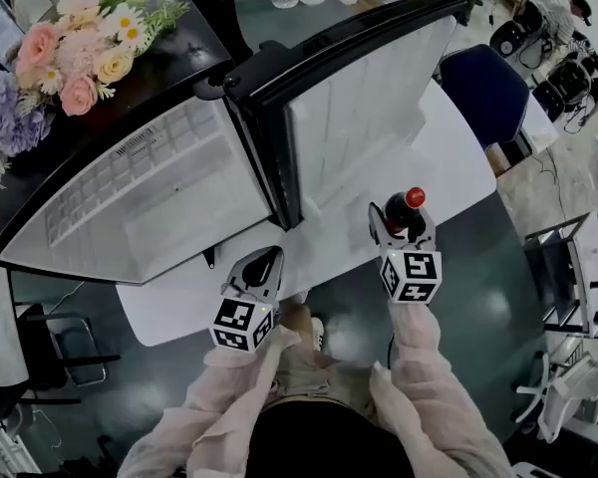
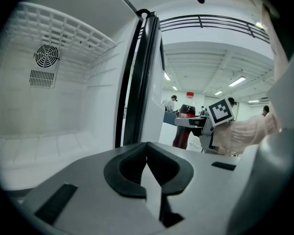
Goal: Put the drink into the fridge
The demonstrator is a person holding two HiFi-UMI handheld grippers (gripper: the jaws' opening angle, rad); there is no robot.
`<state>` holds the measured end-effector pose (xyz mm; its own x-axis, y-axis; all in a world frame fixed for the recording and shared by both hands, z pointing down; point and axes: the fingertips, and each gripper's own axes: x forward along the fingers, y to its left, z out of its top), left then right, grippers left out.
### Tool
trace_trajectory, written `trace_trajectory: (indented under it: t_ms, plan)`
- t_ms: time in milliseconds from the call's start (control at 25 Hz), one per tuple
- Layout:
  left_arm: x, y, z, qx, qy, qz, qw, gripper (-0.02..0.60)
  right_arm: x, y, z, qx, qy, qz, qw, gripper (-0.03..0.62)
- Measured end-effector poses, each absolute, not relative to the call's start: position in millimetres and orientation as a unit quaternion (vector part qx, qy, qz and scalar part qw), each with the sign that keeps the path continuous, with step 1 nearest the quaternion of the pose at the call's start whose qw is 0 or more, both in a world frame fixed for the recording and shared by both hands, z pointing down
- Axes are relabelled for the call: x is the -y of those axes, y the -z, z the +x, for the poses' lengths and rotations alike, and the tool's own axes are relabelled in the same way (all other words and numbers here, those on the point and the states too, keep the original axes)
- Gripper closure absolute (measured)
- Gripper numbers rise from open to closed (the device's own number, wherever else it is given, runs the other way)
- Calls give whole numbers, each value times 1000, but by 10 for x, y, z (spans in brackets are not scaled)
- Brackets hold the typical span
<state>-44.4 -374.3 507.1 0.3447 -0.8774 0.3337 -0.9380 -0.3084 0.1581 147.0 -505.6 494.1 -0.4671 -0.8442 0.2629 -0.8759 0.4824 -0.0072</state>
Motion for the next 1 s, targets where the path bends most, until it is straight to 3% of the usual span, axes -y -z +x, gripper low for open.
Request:
trace_trajectory:
  t_ms: [400, 1000]
  plan:
    - [3447, -5016, -686, 595, -94, 786, 143, 571, 4637, -4878, 1300, 873, -58, 469, 122, 287]
    - [3082, -5017, -1007, 658, -70, 734, 153, 571, 4076, -4729, 510, 929, -30, 346, 129, 287]
